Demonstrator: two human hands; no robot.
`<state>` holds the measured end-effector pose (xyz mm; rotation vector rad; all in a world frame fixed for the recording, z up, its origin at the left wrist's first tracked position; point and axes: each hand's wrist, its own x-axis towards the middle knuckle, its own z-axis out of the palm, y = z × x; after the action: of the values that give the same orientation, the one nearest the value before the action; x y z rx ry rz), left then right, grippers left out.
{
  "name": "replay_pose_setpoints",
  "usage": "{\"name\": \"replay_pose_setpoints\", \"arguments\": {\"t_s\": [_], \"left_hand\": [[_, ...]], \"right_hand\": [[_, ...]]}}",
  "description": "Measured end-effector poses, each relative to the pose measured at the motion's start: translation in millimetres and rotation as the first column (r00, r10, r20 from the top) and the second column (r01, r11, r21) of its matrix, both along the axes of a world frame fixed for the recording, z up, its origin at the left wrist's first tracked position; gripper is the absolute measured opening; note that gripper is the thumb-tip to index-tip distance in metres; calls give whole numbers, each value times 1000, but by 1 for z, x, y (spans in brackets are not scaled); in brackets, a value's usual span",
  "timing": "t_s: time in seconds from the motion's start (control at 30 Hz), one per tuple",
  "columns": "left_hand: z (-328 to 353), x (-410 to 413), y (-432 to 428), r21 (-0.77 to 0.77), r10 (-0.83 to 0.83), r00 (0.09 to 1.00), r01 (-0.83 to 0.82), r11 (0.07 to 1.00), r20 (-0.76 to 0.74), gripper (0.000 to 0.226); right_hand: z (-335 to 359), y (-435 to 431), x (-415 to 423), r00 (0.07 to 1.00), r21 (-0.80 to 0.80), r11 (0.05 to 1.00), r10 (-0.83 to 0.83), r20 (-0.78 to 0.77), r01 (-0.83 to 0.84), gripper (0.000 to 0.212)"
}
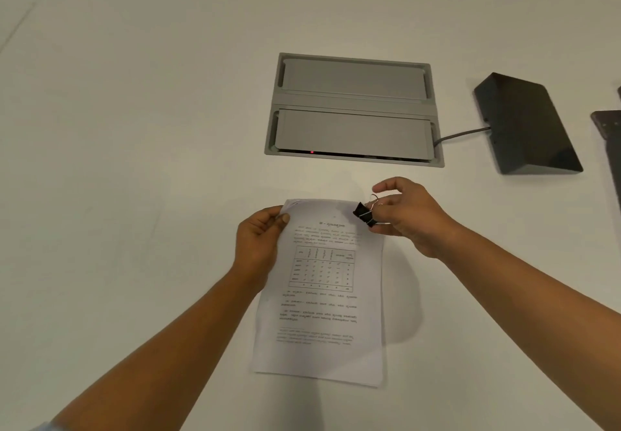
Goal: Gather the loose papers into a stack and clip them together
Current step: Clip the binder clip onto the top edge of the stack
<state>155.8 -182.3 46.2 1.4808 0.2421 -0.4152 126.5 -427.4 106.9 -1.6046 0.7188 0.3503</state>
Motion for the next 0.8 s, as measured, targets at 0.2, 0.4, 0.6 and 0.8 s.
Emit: {"name": "replay_pose_setpoints", "arguments": {"t_s": [0.2,0.4,0.6,0.8], "left_hand": [[3,-1,-3,-1,0,1000,0,1000,-17,18],[6,-3,-4,-15,-6,1000,6,1000,-22,20],[5,-2,-6,-5,-7,1000,7,1000,-21,18],[2,-3,-7,7,-8,1000,8,1000,-22,16]], "right_hand": [[7,22,9,986,-83,985,158,46,-154,27],[20,30,20,938,-281,903,346,23,-326,28],[27,33,32,909,-362,856,414,50,-369,31],[22,33,39,889,-454,810,451,76,-371,32]]}}
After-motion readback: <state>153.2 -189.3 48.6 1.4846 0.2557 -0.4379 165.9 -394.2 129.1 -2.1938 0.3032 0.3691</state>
